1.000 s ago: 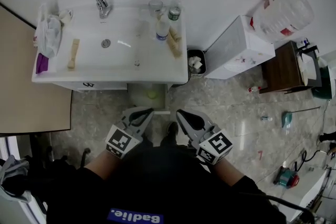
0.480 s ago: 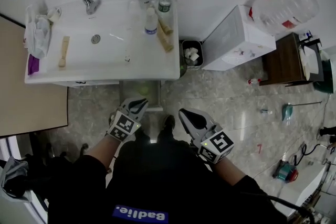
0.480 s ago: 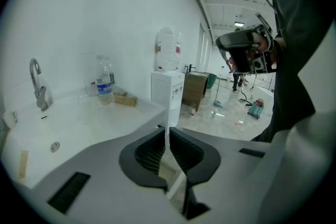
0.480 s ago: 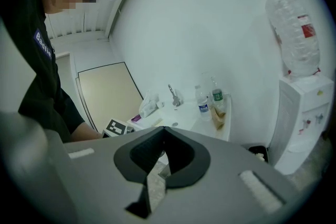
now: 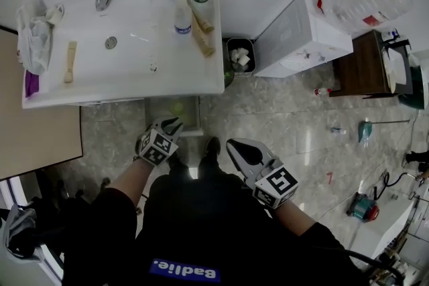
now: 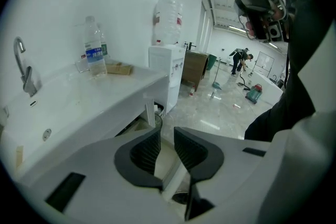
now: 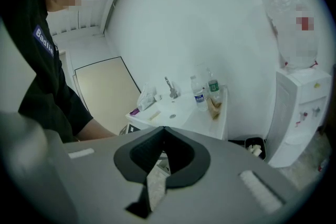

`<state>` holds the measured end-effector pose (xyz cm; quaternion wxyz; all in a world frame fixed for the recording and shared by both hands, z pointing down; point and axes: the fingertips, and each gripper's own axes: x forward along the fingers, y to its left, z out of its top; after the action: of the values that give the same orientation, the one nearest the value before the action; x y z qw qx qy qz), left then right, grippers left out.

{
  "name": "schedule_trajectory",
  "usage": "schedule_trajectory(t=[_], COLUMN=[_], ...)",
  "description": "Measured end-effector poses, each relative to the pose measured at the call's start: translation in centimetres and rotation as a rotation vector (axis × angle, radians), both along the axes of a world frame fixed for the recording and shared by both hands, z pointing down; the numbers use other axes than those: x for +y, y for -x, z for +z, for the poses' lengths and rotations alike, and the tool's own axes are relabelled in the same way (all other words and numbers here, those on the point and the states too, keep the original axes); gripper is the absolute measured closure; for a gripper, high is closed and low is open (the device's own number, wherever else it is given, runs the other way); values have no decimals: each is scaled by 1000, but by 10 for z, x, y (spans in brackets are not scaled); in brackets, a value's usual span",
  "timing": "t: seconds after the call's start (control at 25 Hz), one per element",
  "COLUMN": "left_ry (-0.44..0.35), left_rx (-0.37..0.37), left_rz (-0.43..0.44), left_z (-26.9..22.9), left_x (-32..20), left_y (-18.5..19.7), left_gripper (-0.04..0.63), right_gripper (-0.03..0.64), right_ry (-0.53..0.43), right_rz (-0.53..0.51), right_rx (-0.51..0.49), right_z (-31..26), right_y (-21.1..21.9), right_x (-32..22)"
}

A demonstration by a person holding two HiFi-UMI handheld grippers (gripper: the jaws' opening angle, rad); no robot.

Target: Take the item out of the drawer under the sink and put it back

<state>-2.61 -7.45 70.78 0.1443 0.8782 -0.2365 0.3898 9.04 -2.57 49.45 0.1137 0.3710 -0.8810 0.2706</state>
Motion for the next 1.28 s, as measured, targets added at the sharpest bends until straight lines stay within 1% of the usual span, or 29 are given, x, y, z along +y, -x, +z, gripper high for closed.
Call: schedule_trajectory(t=[0.2,0.28,0.44,0.6,0.68,0.8,0.88,1.04,1.16,1.28], left_ry=[8,5,-1,33,51,52,50,62,72,69], left_rx=[-79,-115,-208,-297,-336,-363,-375,-416,-432,-460], left_rz=[65,108,194,218,220,217,222,246,251,282], left_z=[33,46,77,108,124,137,146,165,178,185], left_x=[-7,-8,-8,-8,-9,-12,-14,-16,-15,-14], left_y=[-2,-6,-10,-5,-1,1,0,2,3,0], left_gripper=[509,500,486,480,480,479,479,479,479,479], right_gripper=[615,615,615,615,615,615,615,615,615,615], right_ry=[29,29,59,90,90,107,135,155,171,180], right_rz=[20,28,53,69,70,67,91,108,118,141], right_rx=[26,24,39,54,58,81,92,91,102,105], right_z=[13,18,25,31,36,43,48,61,66,68], right_y=[-7,-11,-15,-17,-18,-20,-25,-35,-42,-51], right_x=[1,2,5,8,11,13,13,19,22,23])
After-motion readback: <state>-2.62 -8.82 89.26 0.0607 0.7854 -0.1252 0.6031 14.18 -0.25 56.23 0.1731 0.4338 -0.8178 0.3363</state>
